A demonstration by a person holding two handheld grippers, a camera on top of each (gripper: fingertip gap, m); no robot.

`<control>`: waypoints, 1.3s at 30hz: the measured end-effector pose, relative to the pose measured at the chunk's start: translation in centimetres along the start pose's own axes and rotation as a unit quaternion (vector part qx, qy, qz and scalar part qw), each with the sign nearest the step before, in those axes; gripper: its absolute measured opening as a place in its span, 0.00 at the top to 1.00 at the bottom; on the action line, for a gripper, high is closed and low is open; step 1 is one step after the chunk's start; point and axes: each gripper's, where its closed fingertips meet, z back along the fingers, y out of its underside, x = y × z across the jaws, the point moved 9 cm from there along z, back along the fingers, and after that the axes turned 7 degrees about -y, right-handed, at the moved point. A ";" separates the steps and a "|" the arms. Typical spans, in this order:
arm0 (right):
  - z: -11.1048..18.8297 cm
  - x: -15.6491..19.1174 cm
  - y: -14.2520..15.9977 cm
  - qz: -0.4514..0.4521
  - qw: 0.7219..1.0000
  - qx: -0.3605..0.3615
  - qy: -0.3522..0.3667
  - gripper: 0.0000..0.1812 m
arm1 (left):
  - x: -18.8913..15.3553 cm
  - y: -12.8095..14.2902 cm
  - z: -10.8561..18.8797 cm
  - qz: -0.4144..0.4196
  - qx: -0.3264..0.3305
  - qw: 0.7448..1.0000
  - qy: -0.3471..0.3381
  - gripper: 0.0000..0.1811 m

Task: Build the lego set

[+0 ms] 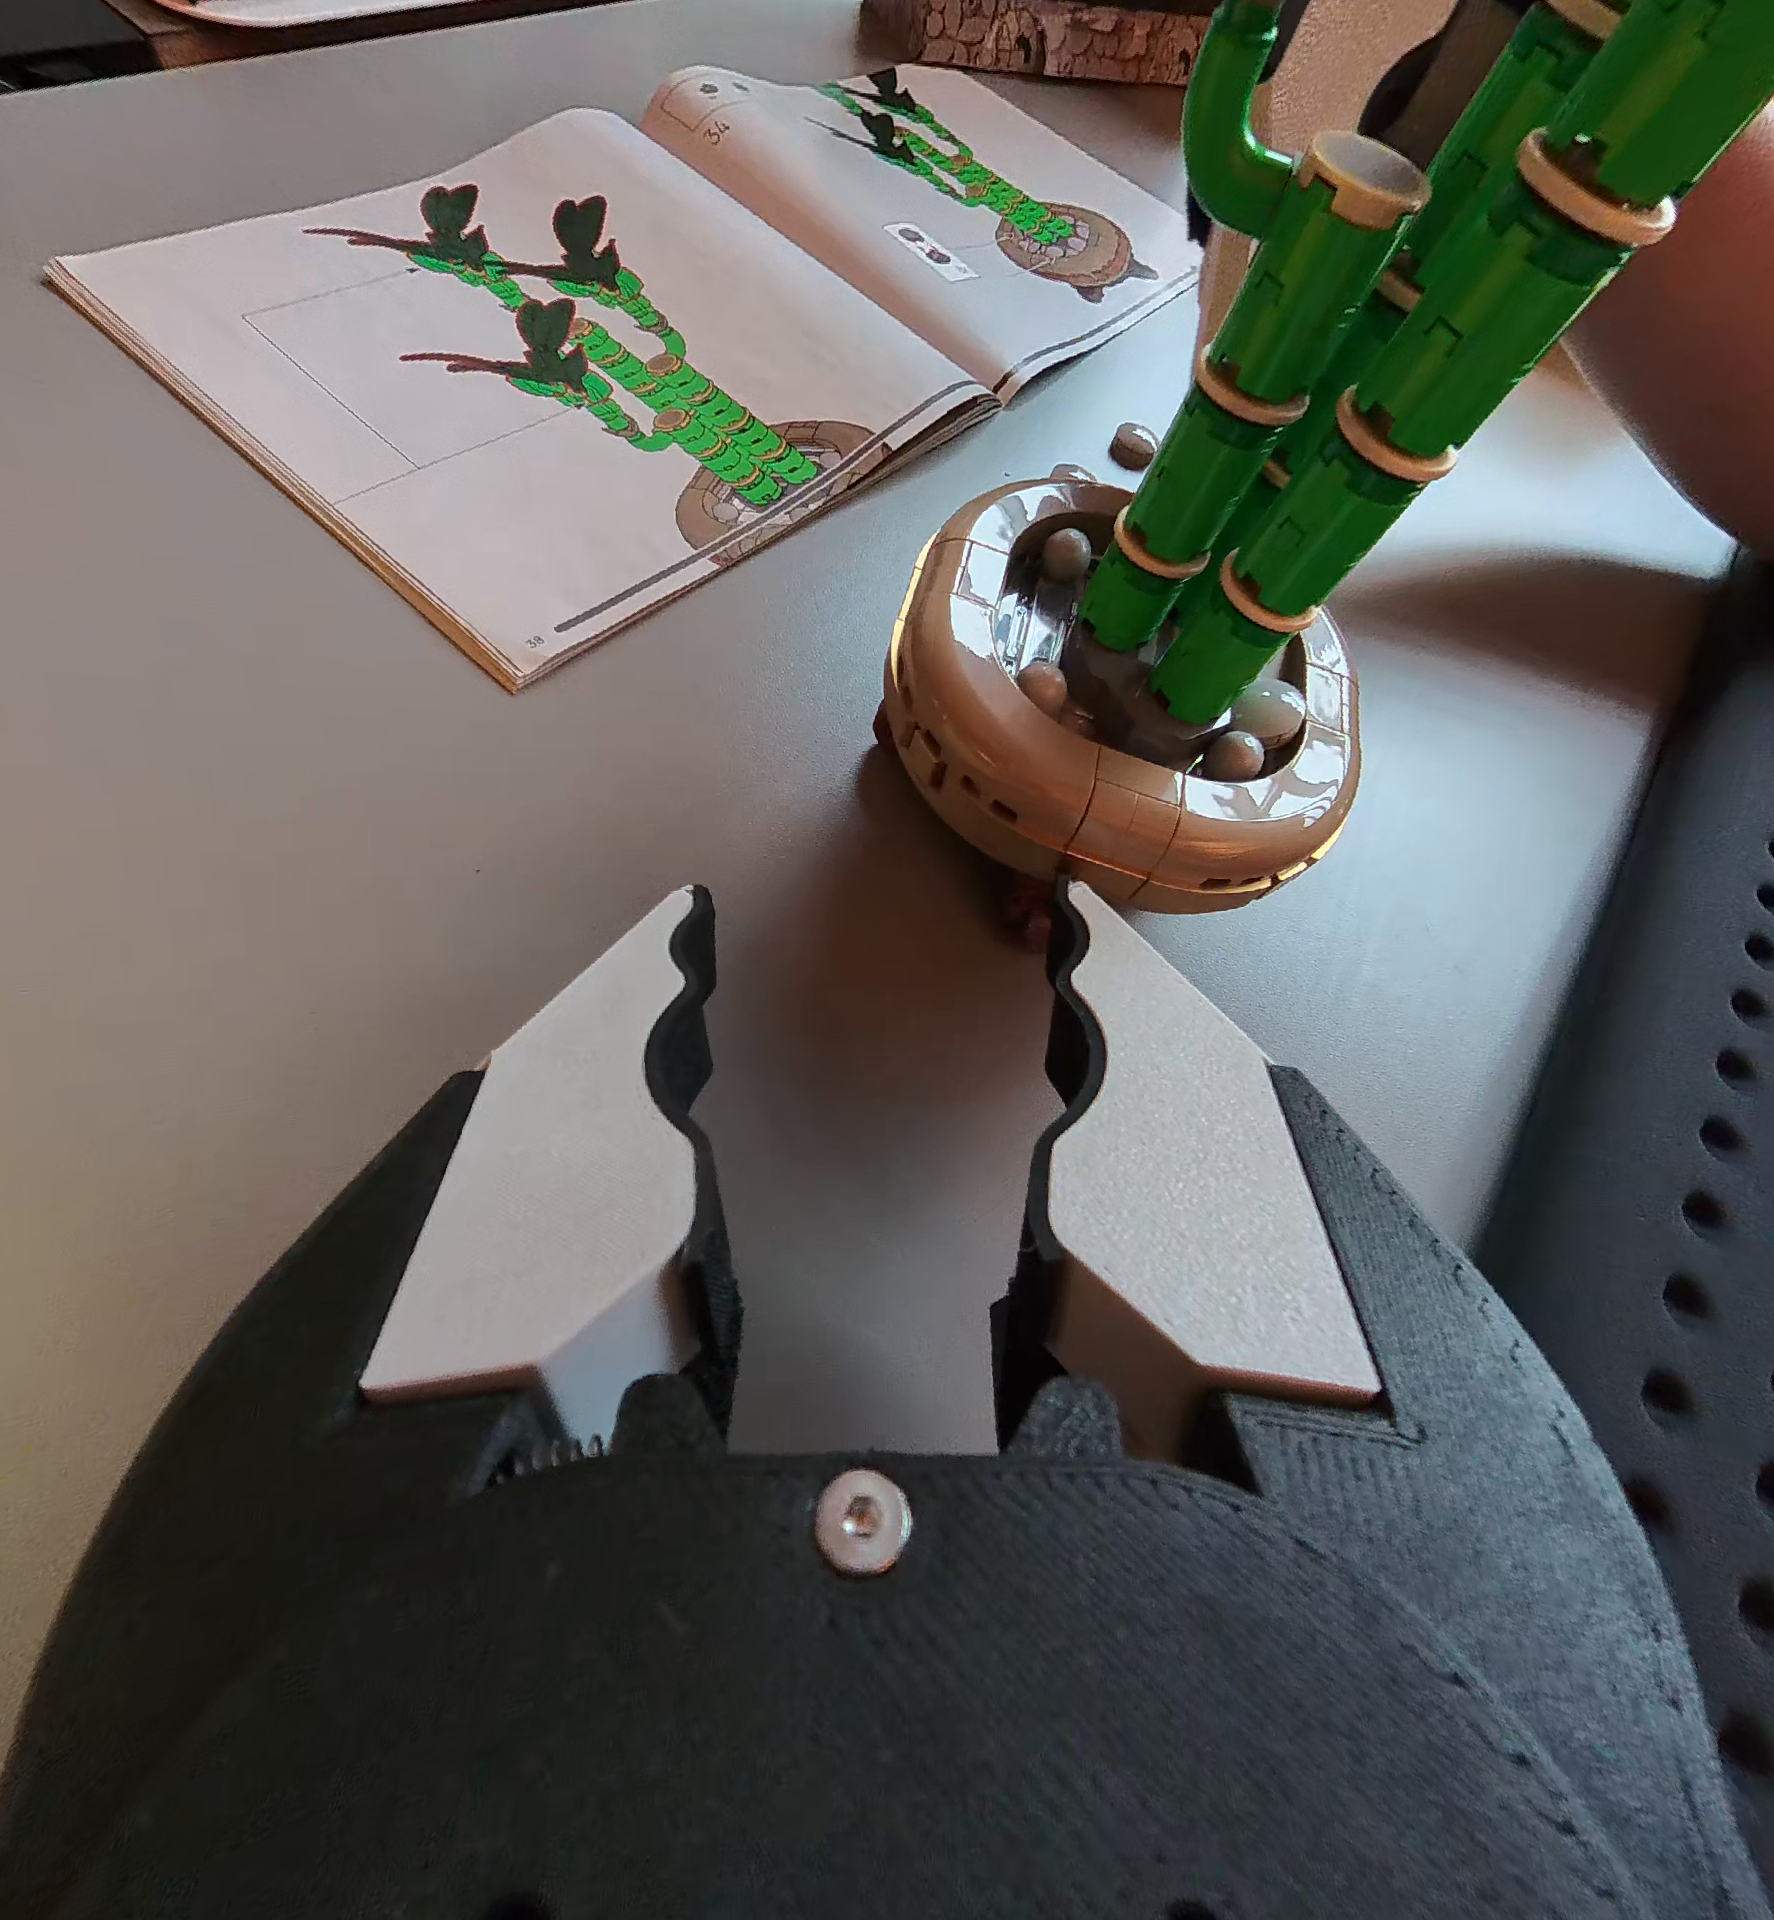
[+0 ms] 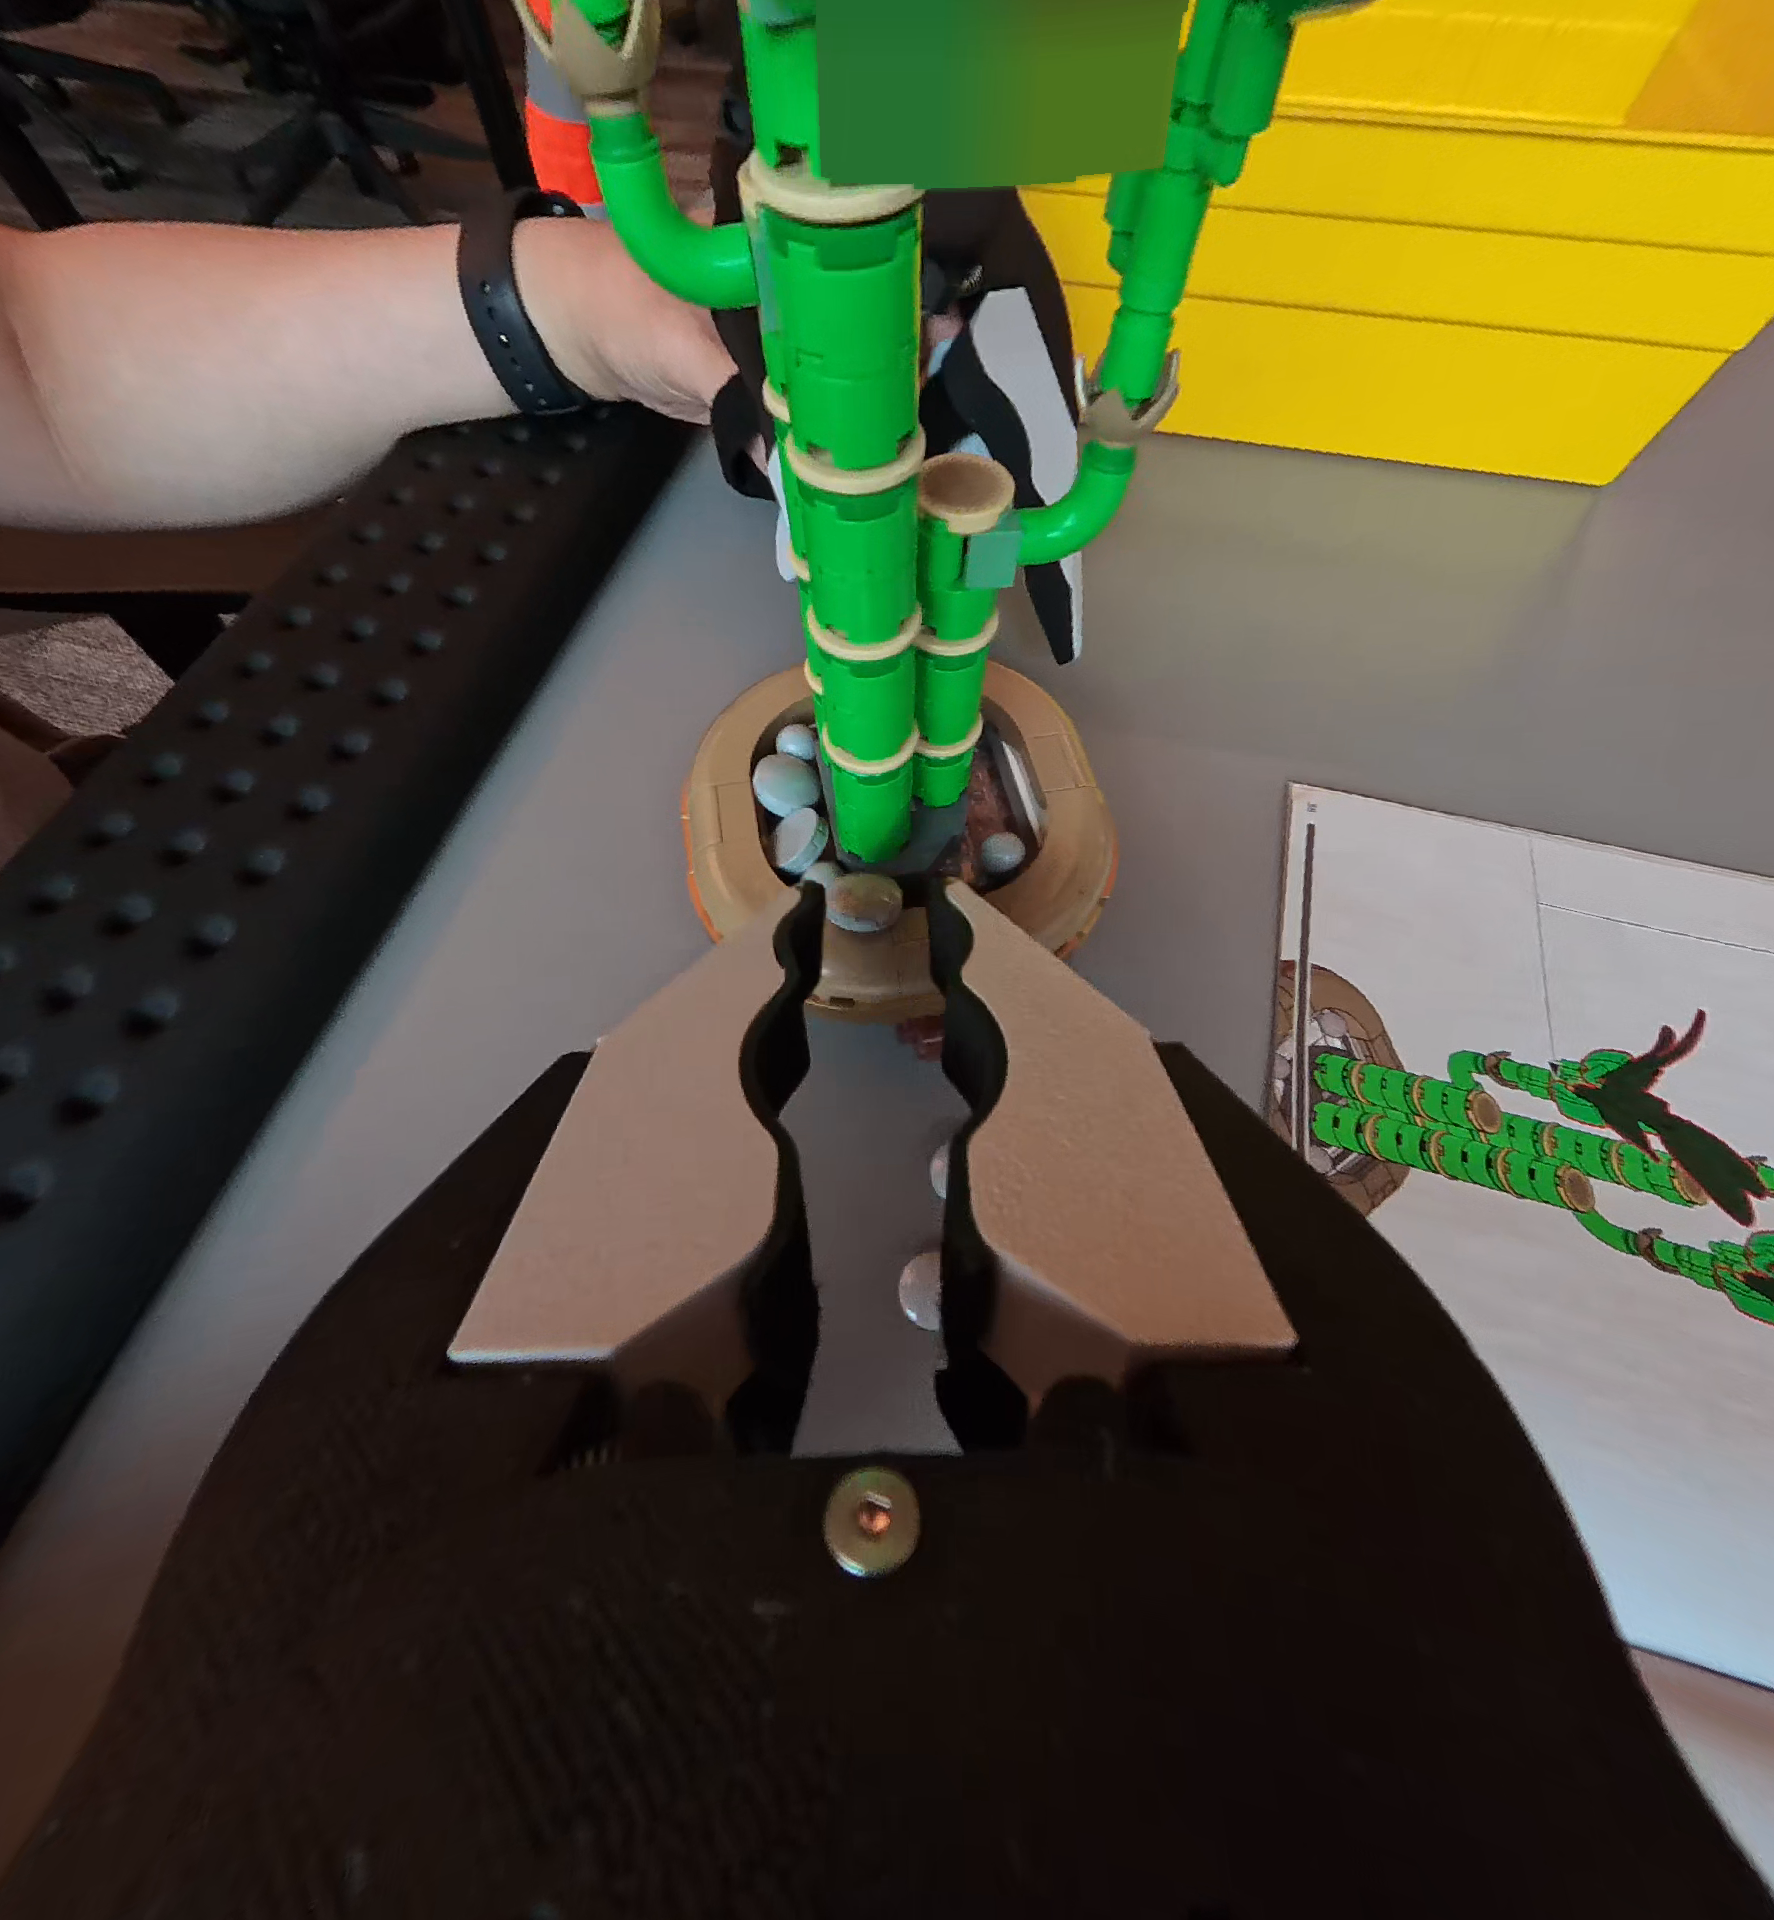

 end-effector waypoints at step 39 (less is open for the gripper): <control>-1.7 0.2 -2.1 -0.033 0.983 0.160 0.079 0.92 | -0.3 0.1 -0.2 -0.008 0.009 1.000 0.006 0.64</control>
